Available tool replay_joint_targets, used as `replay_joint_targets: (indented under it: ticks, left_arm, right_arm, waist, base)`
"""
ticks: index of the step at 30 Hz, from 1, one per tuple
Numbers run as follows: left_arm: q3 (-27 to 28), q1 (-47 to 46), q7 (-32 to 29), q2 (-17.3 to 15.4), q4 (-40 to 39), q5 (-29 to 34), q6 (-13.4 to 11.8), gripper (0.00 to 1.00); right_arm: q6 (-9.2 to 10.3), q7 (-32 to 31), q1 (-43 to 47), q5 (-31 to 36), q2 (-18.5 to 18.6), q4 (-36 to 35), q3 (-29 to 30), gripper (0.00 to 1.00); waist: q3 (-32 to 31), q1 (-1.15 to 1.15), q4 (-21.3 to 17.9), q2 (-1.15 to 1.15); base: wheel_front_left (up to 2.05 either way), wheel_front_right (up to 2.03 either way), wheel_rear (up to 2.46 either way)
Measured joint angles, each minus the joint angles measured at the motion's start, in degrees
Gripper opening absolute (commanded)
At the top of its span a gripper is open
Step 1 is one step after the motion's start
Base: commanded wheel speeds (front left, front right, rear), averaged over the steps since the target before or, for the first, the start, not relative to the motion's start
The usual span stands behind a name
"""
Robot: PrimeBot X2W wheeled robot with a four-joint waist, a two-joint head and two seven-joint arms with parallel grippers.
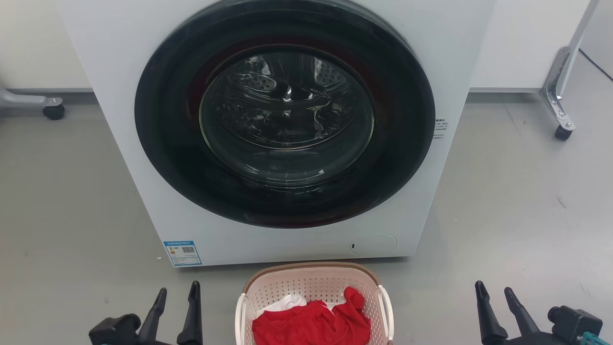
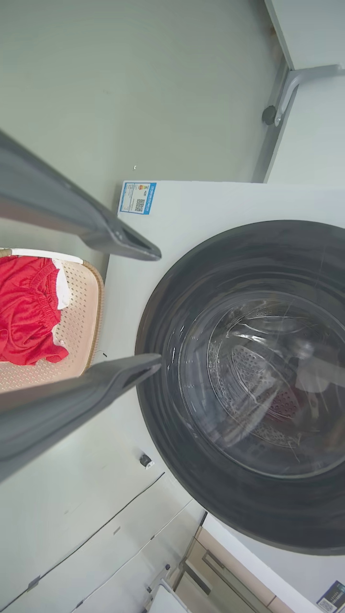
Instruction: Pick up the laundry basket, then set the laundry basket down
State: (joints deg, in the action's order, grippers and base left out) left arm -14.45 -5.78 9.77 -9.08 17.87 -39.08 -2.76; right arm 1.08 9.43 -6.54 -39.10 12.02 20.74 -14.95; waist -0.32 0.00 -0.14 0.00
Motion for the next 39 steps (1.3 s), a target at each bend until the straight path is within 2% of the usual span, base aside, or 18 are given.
replay_joint_targets:
  ticks: [27, 39]
  left_arm:
    - [-2.34, 0.00, 4.54, 0.78, 3.48, 20.97, -3.86, 1.00]
    - [-1.79, 0.00, 4.54, 1.35, 4.34, 21.19, -3.86, 1.00]
  right_arm:
    - [3.45, 4.85, -1.13, 19.94, 1.68, 1.68, -5.03, 1.00]
    - [3.46, 4.85, -1.12, 20.00, 1.62, 1.86, -4.13, 1.00]
  waist:
    - [-0.04, 0.00, 0.08, 0.00]
    - [0.20, 0.00, 0.08, 0.00]
  base:
    - [0.00, 0.00, 0.00]
    - [0.00, 0.00, 0.00]
